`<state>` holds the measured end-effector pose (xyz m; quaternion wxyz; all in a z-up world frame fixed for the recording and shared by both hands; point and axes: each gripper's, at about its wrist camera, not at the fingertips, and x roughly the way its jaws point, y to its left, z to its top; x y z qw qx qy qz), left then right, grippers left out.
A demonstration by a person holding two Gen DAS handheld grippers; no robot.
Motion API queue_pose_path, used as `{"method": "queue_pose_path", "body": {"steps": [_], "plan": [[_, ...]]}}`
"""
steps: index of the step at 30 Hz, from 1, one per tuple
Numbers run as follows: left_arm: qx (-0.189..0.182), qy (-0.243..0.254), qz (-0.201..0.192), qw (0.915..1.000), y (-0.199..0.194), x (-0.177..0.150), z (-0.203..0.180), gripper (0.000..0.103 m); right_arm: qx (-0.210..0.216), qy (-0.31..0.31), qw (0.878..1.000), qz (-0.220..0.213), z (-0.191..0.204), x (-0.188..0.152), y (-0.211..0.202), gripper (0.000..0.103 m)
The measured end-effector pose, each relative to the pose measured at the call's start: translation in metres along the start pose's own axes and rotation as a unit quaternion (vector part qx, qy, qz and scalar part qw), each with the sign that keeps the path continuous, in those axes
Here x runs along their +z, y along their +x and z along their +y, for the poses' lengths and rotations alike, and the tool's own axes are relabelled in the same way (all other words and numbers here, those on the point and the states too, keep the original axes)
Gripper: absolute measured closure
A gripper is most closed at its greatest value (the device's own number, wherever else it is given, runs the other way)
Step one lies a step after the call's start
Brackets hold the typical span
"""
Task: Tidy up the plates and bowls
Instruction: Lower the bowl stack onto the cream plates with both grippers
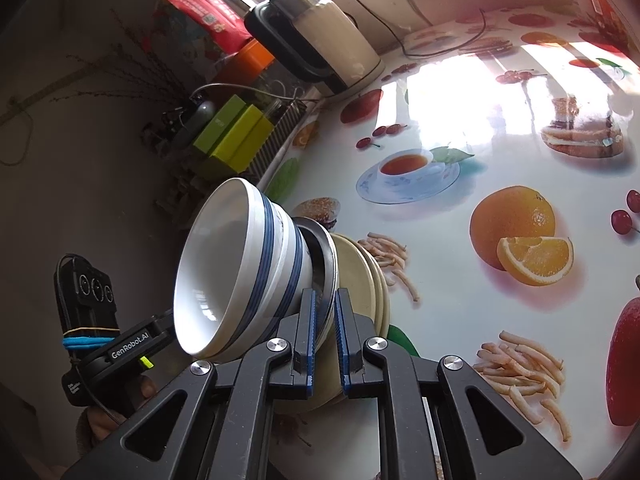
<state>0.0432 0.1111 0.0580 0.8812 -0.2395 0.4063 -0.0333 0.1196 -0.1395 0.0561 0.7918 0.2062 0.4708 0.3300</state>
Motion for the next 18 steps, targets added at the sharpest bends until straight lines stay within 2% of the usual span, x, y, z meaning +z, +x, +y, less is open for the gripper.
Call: {"method": "queue_pose_path", "body": {"steps": [18], "plan": [[0.001, 0.004, -0.008, 1.0000, -0.0026, -0.0004, 0.0014, 0.095, -0.019, -0.016, 1.000, -0.005, 0.0036, -0.0023, -0.0035, 0.090]]}}
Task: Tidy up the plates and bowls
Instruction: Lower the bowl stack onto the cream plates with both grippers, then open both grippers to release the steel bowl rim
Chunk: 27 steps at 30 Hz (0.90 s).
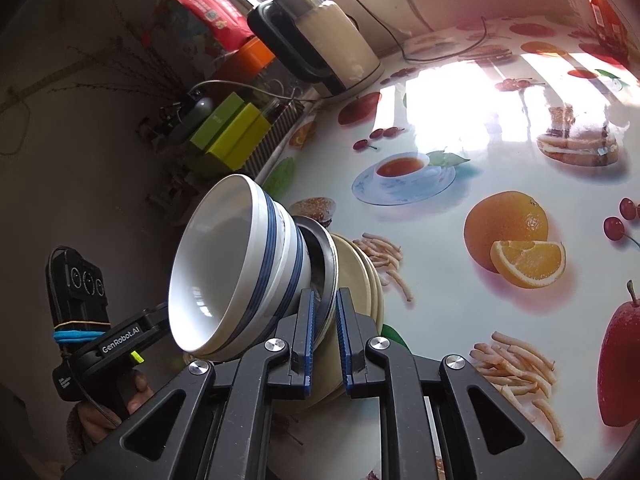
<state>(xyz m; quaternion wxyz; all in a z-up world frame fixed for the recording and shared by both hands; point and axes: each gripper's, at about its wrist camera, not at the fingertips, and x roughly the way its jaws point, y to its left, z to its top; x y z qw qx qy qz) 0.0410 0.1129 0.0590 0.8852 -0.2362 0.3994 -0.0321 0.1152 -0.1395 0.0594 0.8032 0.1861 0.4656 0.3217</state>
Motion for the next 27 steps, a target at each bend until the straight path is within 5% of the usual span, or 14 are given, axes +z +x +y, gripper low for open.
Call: {"method": "queue_pose_path", "body": {"steps": [13, 15, 27], "plan": [[0.035, 0.033, -0.014, 0.9987, -0.018, -0.009, -0.008, 0.076, -0.026, -0.010, 0.999, -0.023, 0.003, -0.005, -0.018, 0.069], [0.040, 0.036, -0.020, 0.9983, -0.023, -0.011, -0.009, 0.066, -0.031, -0.014, 0.999, -0.024, 0.006, -0.006, -0.020, 0.066], [0.085, 0.074, -0.044, 0.9926, -0.044, -0.031, -0.020, 0.058, -0.076, -0.075, 0.993, -0.043, 0.031, -0.026, -0.038, 0.047]]}}
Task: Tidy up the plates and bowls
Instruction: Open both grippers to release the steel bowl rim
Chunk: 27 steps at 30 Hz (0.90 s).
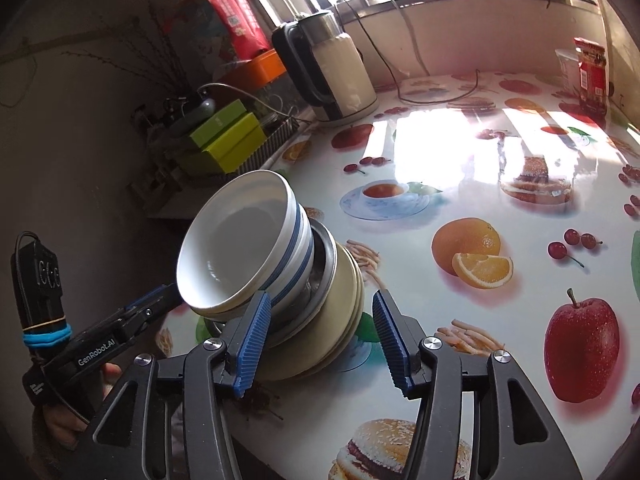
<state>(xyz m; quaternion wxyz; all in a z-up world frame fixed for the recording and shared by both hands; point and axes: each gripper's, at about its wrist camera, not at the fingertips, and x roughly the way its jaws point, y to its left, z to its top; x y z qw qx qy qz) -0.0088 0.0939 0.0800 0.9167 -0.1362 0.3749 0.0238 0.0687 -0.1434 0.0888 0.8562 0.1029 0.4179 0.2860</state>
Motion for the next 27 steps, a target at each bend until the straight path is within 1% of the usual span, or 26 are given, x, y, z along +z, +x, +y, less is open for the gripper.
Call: {"method": "queue_pose_path", "body": {"steps": [2, 6, 7, 9, 11, 13, 16, 23, 25, 27], "plan": [[0.010, 0.007, -0.002, 0.9999, -0.003, -0.004, -0.002, 0.057, -0.008, -0.013, 1.000, -0.002, 0.005, -0.004, -0.003, 0.046], [0.030, 0.022, -0.005, 0.9993, -0.007, -0.013, -0.006, 0.052, -0.020, -0.024, 0.999, -0.005, 0.010, -0.012, -0.008, 0.043], [0.035, 0.029, -0.007, 0.9989, -0.008, -0.015, -0.008, 0.052, -0.023, -0.026, 0.999, -0.006, 0.011, -0.014, -0.009, 0.043], [0.038, 0.033, -0.008, 0.9987, -0.009, -0.020, -0.009, 0.052, -0.031, -0.030, 0.999, -0.006, 0.012, -0.018, -0.011, 0.038], [0.036, 0.030, -0.005, 0.9989, -0.008, -0.024, -0.009, 0.052, -0.040, -0.035, 0.999, -0.006, 0.012, -0.023, -0.012, 0.035], [0.043, 0.031, 0.002, 0.9986, -0.005, -0.028, -0.009, 0.052, -0.053, -0.039, 0.998, -0.001, 0.012, -0.027, -0.010, 0.033], [0.056, 0.051, 0.003, 0.9971, -0.004, -0.037, -0.014, 0.051, -0.067, -0.041, 0.997, 0.004, 0.012, -0.035, -0.009, 0.030], [0.059, 0.061, 0.021, 0.9962, 0.003, -0.050, -0.019, 0.051, -0.090, -0.044, 0.995, 0.015, 0.010, -0.049, -0.006, 0.025], [0.055, 0.059, 0.027, 0.9964, 0.005, -0.052, -0.019, 0.051, -0.099, -0.044, 0.994, 0.016, 0.010, -0.052, -0.005, 0.020], [0.057, 0.059, 0.033, 0.9961, 0.008, -0.055, -0.019, 0.051, -0.109, -0.040, 0.993, 0.022, 0.008, -0.056, -0.002, 0.019]]}}
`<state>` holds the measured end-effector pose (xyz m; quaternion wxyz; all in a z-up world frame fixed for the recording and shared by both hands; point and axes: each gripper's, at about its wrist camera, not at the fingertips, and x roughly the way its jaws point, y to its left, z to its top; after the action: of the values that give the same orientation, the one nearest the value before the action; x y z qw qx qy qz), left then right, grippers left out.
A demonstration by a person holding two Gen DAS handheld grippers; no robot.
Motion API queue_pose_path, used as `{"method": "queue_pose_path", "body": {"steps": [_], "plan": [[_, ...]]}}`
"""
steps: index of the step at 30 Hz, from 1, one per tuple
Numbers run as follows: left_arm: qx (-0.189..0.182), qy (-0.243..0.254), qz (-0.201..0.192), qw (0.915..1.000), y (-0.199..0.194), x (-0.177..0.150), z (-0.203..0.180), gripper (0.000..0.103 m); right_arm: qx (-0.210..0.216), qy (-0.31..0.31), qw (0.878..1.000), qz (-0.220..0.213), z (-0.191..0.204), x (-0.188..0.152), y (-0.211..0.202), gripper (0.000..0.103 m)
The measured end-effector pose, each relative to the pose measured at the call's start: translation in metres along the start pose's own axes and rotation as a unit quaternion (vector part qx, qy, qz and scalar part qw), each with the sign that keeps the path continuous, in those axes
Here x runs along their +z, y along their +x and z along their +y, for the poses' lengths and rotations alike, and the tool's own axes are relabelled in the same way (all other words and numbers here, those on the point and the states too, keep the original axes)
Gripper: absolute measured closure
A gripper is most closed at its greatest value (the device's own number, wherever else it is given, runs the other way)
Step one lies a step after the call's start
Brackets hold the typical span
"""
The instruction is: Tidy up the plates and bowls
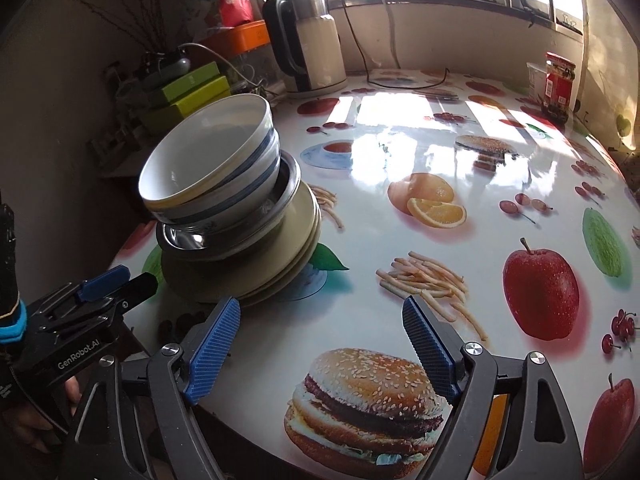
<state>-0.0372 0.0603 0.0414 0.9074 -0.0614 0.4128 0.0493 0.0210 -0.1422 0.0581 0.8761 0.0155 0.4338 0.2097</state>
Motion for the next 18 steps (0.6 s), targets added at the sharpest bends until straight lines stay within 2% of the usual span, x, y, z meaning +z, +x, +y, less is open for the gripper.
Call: {"method": "queue_pose_path", "body": {"steps": [7, 18], "plan": [[-0.005, 0.002, 0.026, 0.9997, 0.013, -0.010, -0.004, 0.050, -0.020, 0.005, 0.999, 0.037, -0.003, -0.011, 0.017, 0.019], [-0.009, 0.003, 0.042, 0.9991, 0.024, -0.014, -0.005, 0.050, -0.050, -0.010, 0.997, 0.051, 0.000, -0.017, 0.028, 0.018]]}}
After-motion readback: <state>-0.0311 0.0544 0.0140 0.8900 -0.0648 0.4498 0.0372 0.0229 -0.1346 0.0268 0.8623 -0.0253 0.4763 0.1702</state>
